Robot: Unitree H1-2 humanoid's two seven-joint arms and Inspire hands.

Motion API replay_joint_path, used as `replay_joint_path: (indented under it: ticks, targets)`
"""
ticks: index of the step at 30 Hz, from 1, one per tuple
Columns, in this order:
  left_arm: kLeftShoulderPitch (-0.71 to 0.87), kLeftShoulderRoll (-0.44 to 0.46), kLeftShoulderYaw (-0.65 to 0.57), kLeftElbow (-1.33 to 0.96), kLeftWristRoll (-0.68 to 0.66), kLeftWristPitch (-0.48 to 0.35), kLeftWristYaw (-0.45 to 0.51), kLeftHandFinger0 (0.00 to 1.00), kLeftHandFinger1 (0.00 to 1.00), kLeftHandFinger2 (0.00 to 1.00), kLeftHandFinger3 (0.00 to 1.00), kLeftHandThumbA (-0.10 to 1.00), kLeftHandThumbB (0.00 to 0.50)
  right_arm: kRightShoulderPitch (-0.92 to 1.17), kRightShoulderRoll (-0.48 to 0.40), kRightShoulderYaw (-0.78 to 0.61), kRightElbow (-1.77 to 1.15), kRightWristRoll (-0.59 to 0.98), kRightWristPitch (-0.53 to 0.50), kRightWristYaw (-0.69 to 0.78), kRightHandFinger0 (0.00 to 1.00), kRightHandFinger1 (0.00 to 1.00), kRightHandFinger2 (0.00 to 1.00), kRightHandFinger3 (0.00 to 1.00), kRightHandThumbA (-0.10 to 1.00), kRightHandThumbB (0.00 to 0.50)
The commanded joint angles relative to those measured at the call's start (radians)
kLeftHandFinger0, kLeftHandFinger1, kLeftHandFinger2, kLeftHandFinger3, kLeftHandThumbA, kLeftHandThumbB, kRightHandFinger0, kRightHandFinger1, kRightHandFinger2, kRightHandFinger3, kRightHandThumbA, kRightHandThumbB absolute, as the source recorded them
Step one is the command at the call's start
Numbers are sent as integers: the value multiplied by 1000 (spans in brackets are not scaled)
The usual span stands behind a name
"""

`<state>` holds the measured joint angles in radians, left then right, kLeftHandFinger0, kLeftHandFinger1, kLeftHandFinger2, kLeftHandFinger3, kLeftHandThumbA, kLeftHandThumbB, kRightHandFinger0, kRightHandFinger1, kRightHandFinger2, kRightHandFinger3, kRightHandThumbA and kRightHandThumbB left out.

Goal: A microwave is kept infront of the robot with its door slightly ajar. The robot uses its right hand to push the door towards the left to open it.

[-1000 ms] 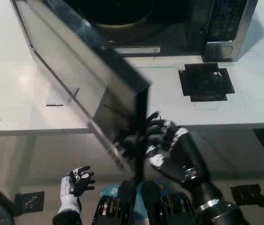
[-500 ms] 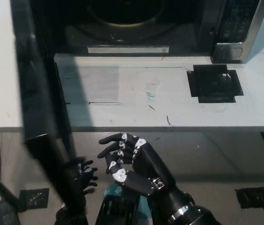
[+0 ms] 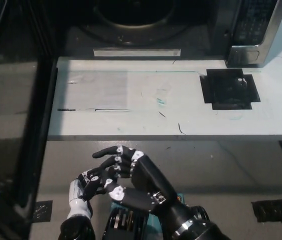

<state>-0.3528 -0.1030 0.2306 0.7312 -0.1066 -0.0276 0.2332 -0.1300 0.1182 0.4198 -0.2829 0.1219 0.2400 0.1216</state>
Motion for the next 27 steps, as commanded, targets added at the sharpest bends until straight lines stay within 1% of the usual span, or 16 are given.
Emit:
replay_joint_path:
  ticks: [1, 3, 4, 6, 7, 8, 9, 12, 15, 16, 18, 20, 21, 23, 25, 27]
  targets:
    - [-41, 10, -19, 21, 18, -23, 14, 380, 356, 386, 426, -100, 0, 13, -52, -82, -83, 28, -7, 14, 288, 405, 565, 717, 451, 76]
    - [-45, 18, -27, 36, 29, -37, 21, 384, 352, 384, 439, -100, 0, 30, -72, -130, -104, 48, -12, 9, 289, 423, 566, 725, 444, 73]
    - [-45, 17, -29, 36, 29, -38, 22, 392, 367, 403, 455, -100, 0, 49, -100, -178, -118, 56, -24, 0, 276, 397, 559, 728, 446, 81]
    - [-49, 19, -27, 44, 23, -43, 22, 372, 357, 404, 473, -100, 0, 67, -129, -235, -130, 66, -33, -1, 280, 413, 568, 738, 434, 64]
    - [-50, 19, -30, 42, 29, -37, 29, 390, 373, 410, 479, -100, 0, 85, -143, -275, -134, 82, -28, -9, 286, 416, 578, 745, 399, 66]
    - [-51, 19, -30, 42, 30, -32, 30, 384, 369, 404, 480, -100, 0, 85, -140, -279, -135, 81, -27, -4, 182, 350, 609, 914, 464, 13]
    - [-50, 19, -32, 40, 32, -28, 31, 390, 376, 416, 489, -100, 0, 119, -172, -355, -110, 110, -49, -15, 250, 367, 554, 782, 335, 131]
    - [-53, 17, -26, 40, 22, -23, 30, 388, 370, 410, 505, -100, 0, 155, -206, -432, -68, 107, -83, -13, 249, 365, 536, 748, 321, 102]
    - [-62, 23, -24, 44, 23, -32, 30, 402, 381, 422, 497, -100, 0, 168, -224, -507, -8, 119, -98, -22, 273, 397, 561, 718, 327, 145]
    - [-62, 23, -24, 44, 22, -32, 30, 403, 383, 424, 496, -100, 0, 169, -224, -517, 1, 117, -105, -17, 278, 407, 575, 719, 331, 143]
    - [-62, 22, -22, 46, 22, -41, 32, 360, 357, 409, 481, -84, 0, 173, -229, -559, 63, 79, -157, -45, 230, 355, 544, 691, 315, 133]
    - [-57, 26, -32, 42, 32, -40, 26, 394, 381, 420, 493, -12, 0, 169, -223, -585, 99, 62, -167, -61, 224, 337, 531, 668, 298, 118]
    - [-57, 27, -32, 41, 33, -40, 26, 393, 380, 420, 493, -6, 0, 169, -221, -589, 103, 60, -169, -59, 224, 337, 530, 666, 296, 118]
    - [-67, 26, -23, 44, 18, -44, 20, 386, 366, 400, 484, 6, 0, 144, -219, -617, 173, 34, -205, -94, 259, 362, 533, 656, 289, 136]
    - [-58, 25, -32, 23, 33, -35, 25, 425, 401, 440, 506, 3, 0, 135, -211, -636, 223, 29, -217, -116, 276, 395, 544, 653, 304, 171]
    - [-55, 24, -33, 21, 35, -36, 26, 431, 403, 443, 509, 3, 0, 132, -209, -641, 238, 25, -222, -120, 280, 412, 553, 652, 319, 176]
